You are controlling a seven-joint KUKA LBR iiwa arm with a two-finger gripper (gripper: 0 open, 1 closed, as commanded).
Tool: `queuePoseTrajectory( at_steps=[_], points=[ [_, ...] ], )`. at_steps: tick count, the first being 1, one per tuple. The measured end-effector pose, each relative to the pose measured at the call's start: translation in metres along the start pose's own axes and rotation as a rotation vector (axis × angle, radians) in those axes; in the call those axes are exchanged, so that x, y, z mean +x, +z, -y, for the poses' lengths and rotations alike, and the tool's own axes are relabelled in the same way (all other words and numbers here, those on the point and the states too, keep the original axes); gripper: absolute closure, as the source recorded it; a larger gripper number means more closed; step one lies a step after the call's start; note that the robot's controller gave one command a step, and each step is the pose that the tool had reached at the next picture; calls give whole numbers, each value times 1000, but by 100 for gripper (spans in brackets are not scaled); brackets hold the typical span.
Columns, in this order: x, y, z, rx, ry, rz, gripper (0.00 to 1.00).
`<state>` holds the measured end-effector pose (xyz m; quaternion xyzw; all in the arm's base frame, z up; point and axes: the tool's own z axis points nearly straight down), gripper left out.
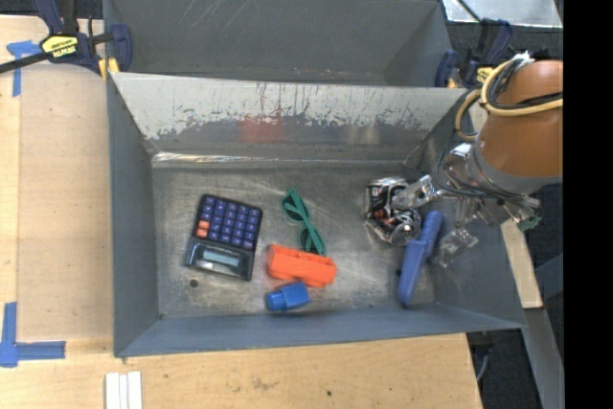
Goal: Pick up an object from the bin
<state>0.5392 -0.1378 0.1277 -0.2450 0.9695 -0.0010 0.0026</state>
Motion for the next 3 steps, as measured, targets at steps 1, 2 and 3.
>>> queuePoseTrajectory(
  at_steps=[1, 2, 3],
  points=[
    [5, 41, -7, -1, -286, 0, 0],
    [-1, 47, -1, -10, -420, 19, 100],
    [-1, 47, -1, -10, -420, 19, 100]
  ],
)
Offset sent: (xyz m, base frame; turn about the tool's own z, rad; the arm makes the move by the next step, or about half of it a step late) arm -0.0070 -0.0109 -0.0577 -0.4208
